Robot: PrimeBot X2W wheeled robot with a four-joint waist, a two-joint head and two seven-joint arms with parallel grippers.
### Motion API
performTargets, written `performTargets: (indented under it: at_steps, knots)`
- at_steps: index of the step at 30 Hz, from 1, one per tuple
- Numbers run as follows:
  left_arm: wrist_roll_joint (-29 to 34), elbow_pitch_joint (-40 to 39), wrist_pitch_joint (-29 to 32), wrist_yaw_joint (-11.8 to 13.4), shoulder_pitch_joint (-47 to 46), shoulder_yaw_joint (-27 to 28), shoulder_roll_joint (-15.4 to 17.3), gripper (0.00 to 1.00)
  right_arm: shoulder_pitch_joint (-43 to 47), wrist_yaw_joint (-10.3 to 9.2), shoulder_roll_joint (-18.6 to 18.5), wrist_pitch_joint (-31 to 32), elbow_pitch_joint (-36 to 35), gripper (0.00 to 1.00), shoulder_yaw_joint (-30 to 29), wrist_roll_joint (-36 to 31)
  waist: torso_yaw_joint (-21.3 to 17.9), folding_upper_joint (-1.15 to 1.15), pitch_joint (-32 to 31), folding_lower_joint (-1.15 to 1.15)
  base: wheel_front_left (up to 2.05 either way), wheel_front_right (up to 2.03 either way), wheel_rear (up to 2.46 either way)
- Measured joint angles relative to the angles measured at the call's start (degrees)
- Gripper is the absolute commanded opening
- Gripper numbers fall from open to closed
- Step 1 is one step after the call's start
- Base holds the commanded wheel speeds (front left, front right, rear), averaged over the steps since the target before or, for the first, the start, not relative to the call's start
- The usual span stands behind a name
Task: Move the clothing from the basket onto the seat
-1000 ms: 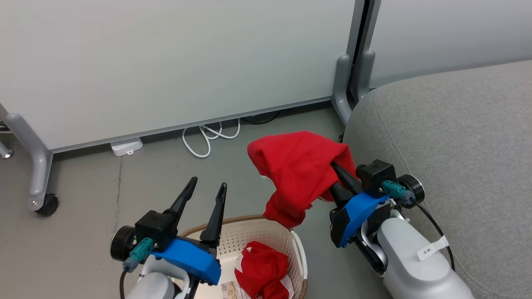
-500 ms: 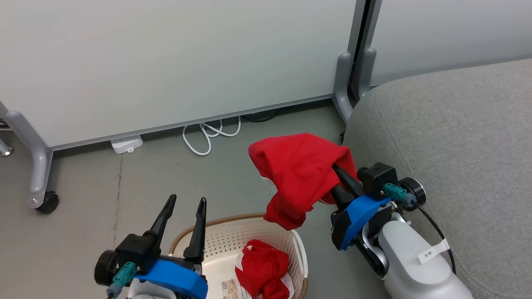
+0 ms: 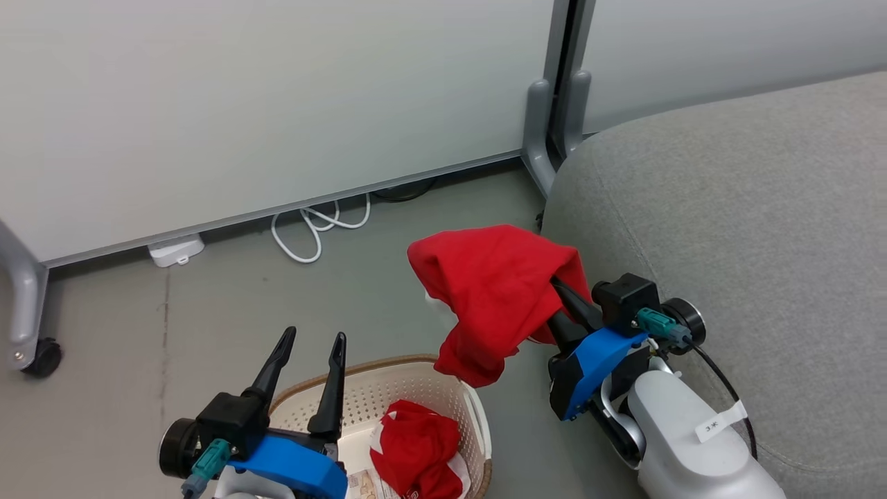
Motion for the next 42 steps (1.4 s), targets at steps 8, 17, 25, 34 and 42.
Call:
performTargets:
  at_steps: [8, 17, 25, 34, 42]
  knots:
    - [0.85, 0.11, 0.0, -0.66, -0.2, 0.63, -0.46, 1.0, -0.03, 0.0, 0.0, 0.0, -0.35, 0.0, 0.42, 0.48, -5.62, 0.0, 0.57, 0.0, 0.0, 0.0, 0.0]
    - [1.6, 0.13, 0.01, -0.88, -1.12, 0.09, -0.71, 1.0, -0.03, 0.0, -0.03, 0.0, -1.04, 0.0, -0.63, 0.32, -13.45, 0.0, 1.66, 0.0, 0.0, 0.0, 0.0]
    - [1.69, 0.09, 0.01, -1.11, -1.6, -0.52, -0.07, 1.0, 0.04, 0.0, -0.05, 0.0, -1.87, 0.0, -0.48, 1.18, -19.74, 0.0, 2.59, 0.0, 0.0, 0.0, 0.0]
    - [1.14, -0.3, 0.01, -1.12, -2.24, -1.4, 1.2, 1.0, 0.48, 0.0, -0.04, 0.0, -3.14, 0.0, -0.32, 2.02, -24.23, 0.0, 4.1, 0.0, 0.0, 0.0, 0.0]
    - [0.74, -0.04, 0.01, -1.12, -3.26, -2.55, 2.03, 1.0, 0.6, 0.0, -0.04, 0.0, -3.79, 0.0, -0.73, 2.46, -25.8, 0.0, 5.11, 0.0, 0.0, 0.0, 0.0]
